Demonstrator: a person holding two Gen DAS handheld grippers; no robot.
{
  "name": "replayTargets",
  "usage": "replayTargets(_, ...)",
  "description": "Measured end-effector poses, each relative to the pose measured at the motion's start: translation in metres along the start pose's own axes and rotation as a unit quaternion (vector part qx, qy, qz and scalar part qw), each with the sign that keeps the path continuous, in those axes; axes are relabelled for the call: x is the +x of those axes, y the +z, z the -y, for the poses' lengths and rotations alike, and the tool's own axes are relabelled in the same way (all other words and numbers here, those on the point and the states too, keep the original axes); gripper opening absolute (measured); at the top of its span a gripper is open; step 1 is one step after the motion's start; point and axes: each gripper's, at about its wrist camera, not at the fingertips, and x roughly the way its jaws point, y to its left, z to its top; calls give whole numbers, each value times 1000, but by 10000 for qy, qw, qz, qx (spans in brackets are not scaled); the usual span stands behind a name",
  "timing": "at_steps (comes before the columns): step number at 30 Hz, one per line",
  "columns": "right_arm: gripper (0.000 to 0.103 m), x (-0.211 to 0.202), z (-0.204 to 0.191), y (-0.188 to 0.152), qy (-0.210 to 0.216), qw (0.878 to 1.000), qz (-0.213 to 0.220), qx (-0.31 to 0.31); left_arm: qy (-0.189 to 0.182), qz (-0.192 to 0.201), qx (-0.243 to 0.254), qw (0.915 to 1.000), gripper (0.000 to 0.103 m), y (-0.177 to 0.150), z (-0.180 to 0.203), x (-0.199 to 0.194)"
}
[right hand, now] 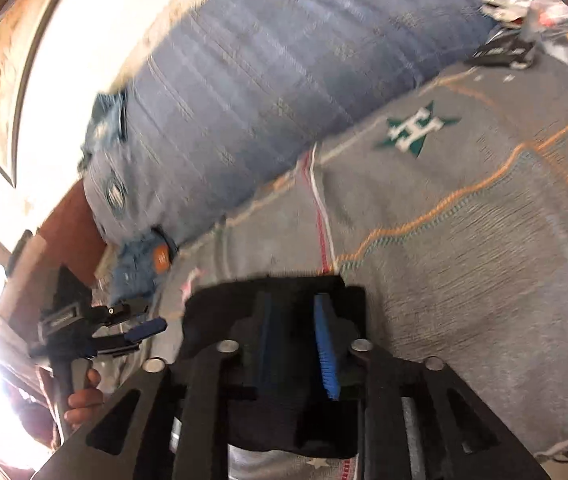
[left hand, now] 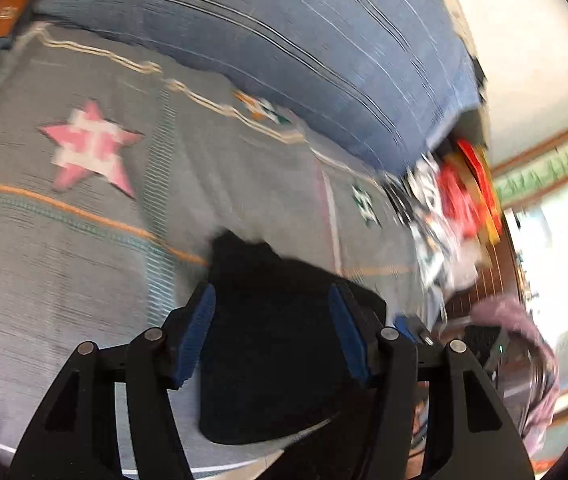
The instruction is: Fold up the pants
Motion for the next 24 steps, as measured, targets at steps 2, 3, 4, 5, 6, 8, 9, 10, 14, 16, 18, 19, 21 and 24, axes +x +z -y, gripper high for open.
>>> replayTargets(2, 40, -2, 3, 4, 32, 10000, 10, 43, -121, -104, -305, 9994, 58, 5, -12, 7)
replayTargets(3, 41, 1, 4, 4, 22, 10000, -28, 54, -215, -189, -408, 9988, 58, 5, -15, 13)
replayTargets(4, 41, 6, 5, 6, 10, 9999, -73, 72, -288, -273, -451, 9982, 58, 3, -19, 17)
replayTargets(5, 41, 16, 6, 7, -1, 9998, -178, 121, -297, -381, -437, 9979, 58, 1, -16, 25)
replayTargets(6, 41, 23, 6, 7, -22, 9995, -254, 165, -191, -485, -349, 9980, 58, -1, -10, 36)
replayTargets(8, 36, 36, 4, 5, -6, 9995, -307, 115, 292, -366, 29, 9989, 58, -2, 6, 47)
replayTargets(9, 18, 39, 0, 5, -80, 9996, -254, -46, 794, -165, 412, 9959, 58, -2, 16, 53)
replayTargets(10, 11, 43, -3, 5, -184, 9994, -262, -150, 1054, -170, 554, 9927, 58, -3, 20, 59)
replayTargets(14, 9, 62, 6, 8, -498, 9973, -539, -37, 1083, -449, 90, 9931, 59, 0, 6, 76)
replayTargets(16, 17, 51, 4, 11, -382, 9978, -534, -10, 735, -488, -154, 9960, 59, 0, -3, 60)
replayTargets(18, 29, 30, 1, 11, -272, 9981, -540, -63, 544, -535, -259, 9967, 59, -7, -12, 43)
replayTargets(19, 40, 24, 2, 8, -213, 9974, -681, -65, 453, -584, -276, 9969, 59, -14, -16, 34)
replayTargets(21, 44, 12, 5, -3, -206, 9956, -909, -12, 346, -650, -304, 9968, 60, -30, -15, 28)
replayTargets(24, 47, 7, 13, -20, 158, 9920, -1219, 289, 293, -936, -187, 9950, 60, -57, -14, 39)
